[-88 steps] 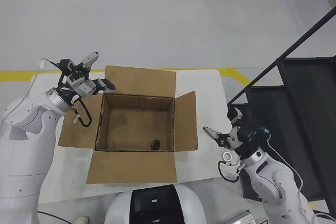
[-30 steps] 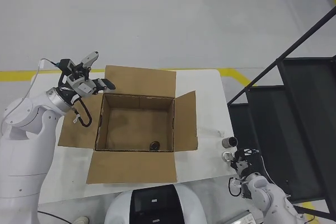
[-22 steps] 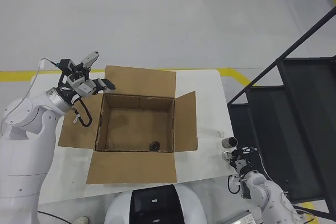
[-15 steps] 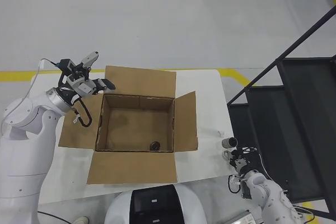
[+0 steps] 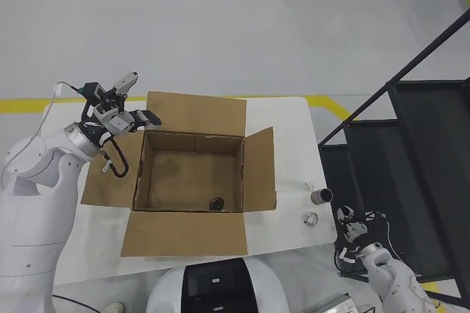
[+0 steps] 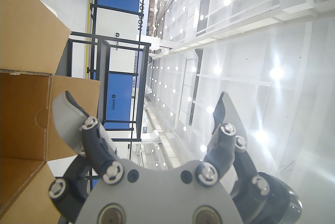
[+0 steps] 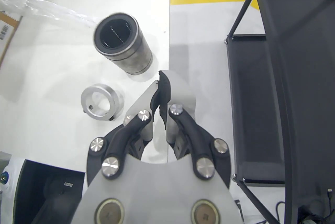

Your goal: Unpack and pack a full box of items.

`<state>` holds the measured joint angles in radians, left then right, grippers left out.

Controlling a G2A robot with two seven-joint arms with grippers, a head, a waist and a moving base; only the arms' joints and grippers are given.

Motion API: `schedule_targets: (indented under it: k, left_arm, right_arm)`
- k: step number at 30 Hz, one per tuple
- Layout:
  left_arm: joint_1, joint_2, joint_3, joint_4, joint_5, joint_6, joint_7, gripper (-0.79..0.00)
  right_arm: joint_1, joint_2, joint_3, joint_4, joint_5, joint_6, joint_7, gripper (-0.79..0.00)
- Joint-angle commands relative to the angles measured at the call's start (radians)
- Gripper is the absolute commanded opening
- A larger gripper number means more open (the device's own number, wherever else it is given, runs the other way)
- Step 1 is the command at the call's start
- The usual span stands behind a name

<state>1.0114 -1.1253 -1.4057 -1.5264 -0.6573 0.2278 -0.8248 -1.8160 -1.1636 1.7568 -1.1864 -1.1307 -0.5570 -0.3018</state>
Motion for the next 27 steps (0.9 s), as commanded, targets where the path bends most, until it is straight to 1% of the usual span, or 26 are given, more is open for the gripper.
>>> schedule_targets:
  k: [1, 3, 4, 5, 6, 27]
  left_arm:
    - [0.0, 0.0, 0.0, 0.0, 0.0, 0.0, 0.0, 0.0]
    - [0.0, 0.0, 0.0, 0.0, 0.0, 0.0, 0.0, 0.0]
    - [0.0, 0.0, 0.0, 0.0, 0.0, 0.0, 0.0, 0.0]
    - [0.0, 0.0, 0.0, 0.0, 0.0, 0.0, 0.0, 0.0]
    - [0.0, 0.0, 0.0, 0.0, 0.0, 0.0, 0.0, 0.0]
    - [0.0, 0.0, 0.0, 0.0, 0.0, 0.0, 0.0, 0.0]
  right_arm:
    - [-0.018, 0.005, 0.016, -0.016, -0.005, -0.046, -0.029, -0.785]
    - [-0.04, 0.007, 0.023, -0.057, -0.011, -0.074, -0.056, -0.785]
    - [-0.054, 0.006, 0.026, -0.076, -0.006, -0.077, -0.067, -0.606]
    - [-0.064, 0.006, 0.029, -0.097, -0.01, -0.069, -0.072, -0.099]
    - [-0.079, 0.005, 0.025, -0.133, -0.008, -0.073, -0.077, 0.0]
    - [-0.079, 0.005, 0.025, -0.133, -0.008, -0.073, -0.077, 0.0]
